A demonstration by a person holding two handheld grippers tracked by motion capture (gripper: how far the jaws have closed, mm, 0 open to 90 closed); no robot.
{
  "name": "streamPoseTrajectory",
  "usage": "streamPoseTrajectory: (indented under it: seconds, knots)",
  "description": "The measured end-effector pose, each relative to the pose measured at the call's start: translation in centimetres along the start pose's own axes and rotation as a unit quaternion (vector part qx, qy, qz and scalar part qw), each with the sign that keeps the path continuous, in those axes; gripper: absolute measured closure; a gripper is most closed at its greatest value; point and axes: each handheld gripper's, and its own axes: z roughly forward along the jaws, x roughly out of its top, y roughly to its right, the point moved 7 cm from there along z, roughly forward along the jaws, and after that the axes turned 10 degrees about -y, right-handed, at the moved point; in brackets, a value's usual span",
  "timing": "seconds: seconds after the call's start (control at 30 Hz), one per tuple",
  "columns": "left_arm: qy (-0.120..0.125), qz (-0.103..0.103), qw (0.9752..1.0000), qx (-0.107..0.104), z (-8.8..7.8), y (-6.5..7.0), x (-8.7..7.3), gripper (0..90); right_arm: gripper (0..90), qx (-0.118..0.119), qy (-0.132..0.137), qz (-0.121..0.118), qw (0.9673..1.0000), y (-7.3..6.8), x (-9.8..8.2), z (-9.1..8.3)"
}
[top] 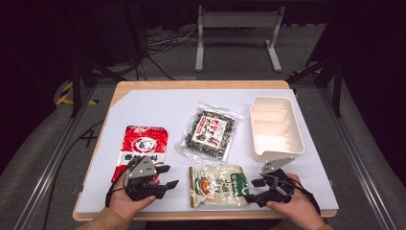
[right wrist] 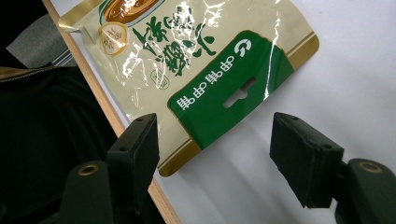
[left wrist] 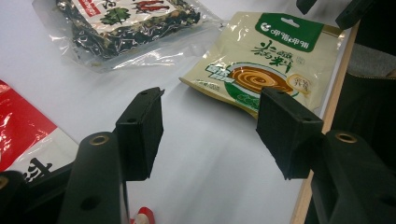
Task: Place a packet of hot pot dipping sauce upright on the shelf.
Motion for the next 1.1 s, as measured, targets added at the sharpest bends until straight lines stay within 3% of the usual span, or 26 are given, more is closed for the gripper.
streamPoseTrajectory:
  seconds: [0.67,1.1]
  knots:
    - [-0.001,0.0,1.0,-0.005,0.2,0.0,0.0,39.2,32.5,0.024,-0.01,-0.002,0.9997,-0.9,0.1,1.3]
    - [-0.002,0.003,1.0,-0.006,0.3,0.1,0.0,39.0,34.3,0.074,0.017,0.002,0.9971,-2.2,1.1,1.7]
